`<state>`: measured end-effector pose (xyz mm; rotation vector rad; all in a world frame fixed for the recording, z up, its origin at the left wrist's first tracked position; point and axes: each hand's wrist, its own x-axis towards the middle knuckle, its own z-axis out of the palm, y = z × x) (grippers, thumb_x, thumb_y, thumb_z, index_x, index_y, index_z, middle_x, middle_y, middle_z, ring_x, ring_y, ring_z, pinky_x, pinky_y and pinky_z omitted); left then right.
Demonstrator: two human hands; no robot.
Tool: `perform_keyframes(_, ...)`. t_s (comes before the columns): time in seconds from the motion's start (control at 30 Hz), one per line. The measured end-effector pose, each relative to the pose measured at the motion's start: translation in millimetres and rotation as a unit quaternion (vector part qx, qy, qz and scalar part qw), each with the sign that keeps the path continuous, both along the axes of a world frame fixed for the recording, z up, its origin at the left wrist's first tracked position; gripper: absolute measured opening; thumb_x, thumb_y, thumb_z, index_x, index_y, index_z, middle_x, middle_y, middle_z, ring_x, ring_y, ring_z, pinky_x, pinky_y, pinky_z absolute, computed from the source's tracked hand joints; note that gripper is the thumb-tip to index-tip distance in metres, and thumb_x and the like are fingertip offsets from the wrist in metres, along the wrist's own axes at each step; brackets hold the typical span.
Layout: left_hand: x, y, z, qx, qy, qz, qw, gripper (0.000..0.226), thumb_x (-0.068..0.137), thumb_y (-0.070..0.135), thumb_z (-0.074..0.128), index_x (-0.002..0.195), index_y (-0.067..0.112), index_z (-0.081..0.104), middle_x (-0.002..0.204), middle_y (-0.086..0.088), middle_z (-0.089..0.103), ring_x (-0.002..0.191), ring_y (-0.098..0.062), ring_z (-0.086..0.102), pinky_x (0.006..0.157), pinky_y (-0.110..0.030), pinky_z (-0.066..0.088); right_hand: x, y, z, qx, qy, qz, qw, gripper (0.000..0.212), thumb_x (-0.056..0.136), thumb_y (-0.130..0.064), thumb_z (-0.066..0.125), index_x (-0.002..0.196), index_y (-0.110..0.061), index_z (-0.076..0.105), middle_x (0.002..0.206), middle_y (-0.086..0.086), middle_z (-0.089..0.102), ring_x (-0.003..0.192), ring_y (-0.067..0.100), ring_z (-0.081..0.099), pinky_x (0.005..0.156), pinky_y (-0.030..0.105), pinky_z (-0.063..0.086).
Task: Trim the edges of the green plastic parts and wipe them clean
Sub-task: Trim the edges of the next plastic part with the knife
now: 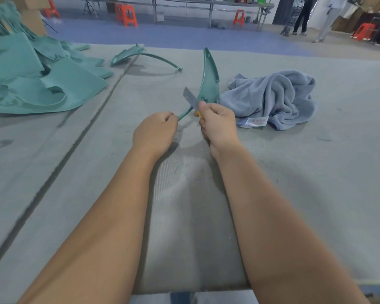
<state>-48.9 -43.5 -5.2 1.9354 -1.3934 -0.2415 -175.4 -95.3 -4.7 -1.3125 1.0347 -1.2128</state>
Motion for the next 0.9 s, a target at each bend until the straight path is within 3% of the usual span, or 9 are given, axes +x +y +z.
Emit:
perform_keyframes(0.1, 0, 2, 0, -0.002, -0.009, -0.006, 1.000, 0.031, 0.089, 0.029, 0.036, 0.063, 0.014, 0.043, 0.061, 0.000, 0.050, 0.060, -0.015, 0.045, 0.051, -0.033, 0.024, -5, -4, 4, 0.067, -0.119, -0.018, 0.990, 0.033, 0.100, -0.019, 0.052, 0.068, -0.012, 0.056, 0.040, -0.011, 0.039, 0.037, 0.005, 0.025, 0.039, 0.020, 0.022)
perform_keyframes(0.2, -3, 7, -1, -0.009, -0.031, -0.030, 0.999, 0.032, 0.085, 0.033, 0.034, 0.059, 0.015, 0.040, 0.058, 0.000, 0.046, 0.057, -0.015, 0.043, 0.050, -0.032, 0.023, -14, -8, 9, 0.138, -0.293, -0.028, 0.946, 0.027, 0.101, -0.015, 0.048, 0.074, -0.010, 0.051, 0.043, -0.008, 0.041, 0.036, 0.005, 0.023, 0.036, 0.018, 0.017)
perform_keyframes(0.27, -4, 8, -1, -0.036, -0.045, -0.024, 0.998, 0.034, 0.087, 0.033, 0.036, 0.058, 0.014, 0.036, 0.056, -0.002, 0.043, 0.055, -0.017, 0.040, 0.049, -0.032, 0.022, -19, -8, 12, 0.155, -0.338, -0.005, 0.928, 0.027, 0.101, -0.019, 0.049, 0.075, -0.012, 0.052, 0.048, -0.005, 0.040, 0.037, 0.006, 0.023, 0.039, 0.019, 0.017)
perform_keyframes(0.37, 3, 9, 0, -0.096, -0.064, 0.027, 0.993, 0.039, 0.094, 0.032, 0.037, 0.059, 0.015, 0.033, 0.055, -0.002, 0.039, 0.052, -0.016, 0.036, 0.048, -0.033, 0.018, -24, -3, 14, 0.143, -0.307, 0.044, 0.940, 0.030, 0.099, -0.033, 0.050, 0.078, -0.013, 0.058, 0.050, -0.003, 0.034, 0.043, 0.009, 0.022, 0.045, 0.021, 0.016)
perform_keyframes(0.53, 13, 7, 0, -0.044, -0.042, -0.016, 0.998, 0.032, 0.095, 0.033, 0.038, 0.075, 0.011, 0.051, 0.064, -0.001, 0.051, 0.066, -0.024, 0.048, 0.052, -0.032, 0.028, -19, 2, 16, 0.127, -0.218, 0.118, 0.961, 0.055, 0.103, -0.049, 0.032, 0.088, -0.011, 0.069, 0.053, -0.002, 0.039, 0.049, 0.008, 0.030, 0.050, 0.020, 0.025)
perform_keyframes(0.67, 11, 8, 4, -0.019, -0.014, -0.056, 0.998, 0.025, 0.092, 0.029, 0.040, 0.081, 0.021, 0.061, 0.060, 0.006, 0.052, 0.064, -0.020, 0.051, 0.056, -0.032, 0.034, -17, 1, 13, 0.121, -0.168, 0.123, 0.971, 0.046, 0.103, -0.042, 0.038, 0.087, -0.013, 0.070, 0.057, -0.004, 0.042, 0.053, 0.008, 0.034, 0.054, 0.019, 0.031)
perform_keyframes(0.77, 8, 9, 11, -0.012, -0.011, -0.073, 0.997, 0.025, 0.090, 0.022, 0.040, 0.091, 0.027, 0.065, 0.071, 0.004, 0.062, 0.074, -0.023, 0.060, 0.066, -0.036, 0.048, -17, 1, 14, 0.109, -0.160, 0.118, 0.974, 0.033, 0.102, -0.032, 0.047, 0.082, -0.014, 0.065, 0.058, -0.004, 0.038, 0.051, 0.009, 0.034, 0.053, 0.019, 0.030)
perform_keyframes(0.83, 2, 8, 15, -0.026, 0.040, -0.084, 0.995, 0.031, 0.085, 0.014, 0.040, 0.097, 0.027, 0.065, 0.077, -0.001, 0.067, 0.075, -0.023, 0.064, 0.070, -0.035, 0.052, -16, 2, 14, 0.093, -0.151, 0.114, 0.978, 0.027, 0.101, -0.028, 0.050, 0.080, -0.015, 0.060, 0.059, -0.003, 0.037, 0.050, 0.009, 0.034, 0.053, 0.020, 0.030)
perform_keyframes(0.9, -8, 5, 16, -0.027, 0.106, -0.090, 0.990, 0.029, 0.084, 0.013, 0.040, 0.090, 0.026, 0.065, 0.069, 0.001, 0.067, 0.062, -0.020, 0.061, 0.064, -0.030, 0.049, -15, 3, 14, 0.076, -0.152, 0.111, 0.979, 0.025, 0.101, -0.027, 0.051, 0.079, -0.016, 0.056, 0.059, -0.002, 0.040, 0.050, 0.010, 0.038, 0.053, 0.020, 0.036)
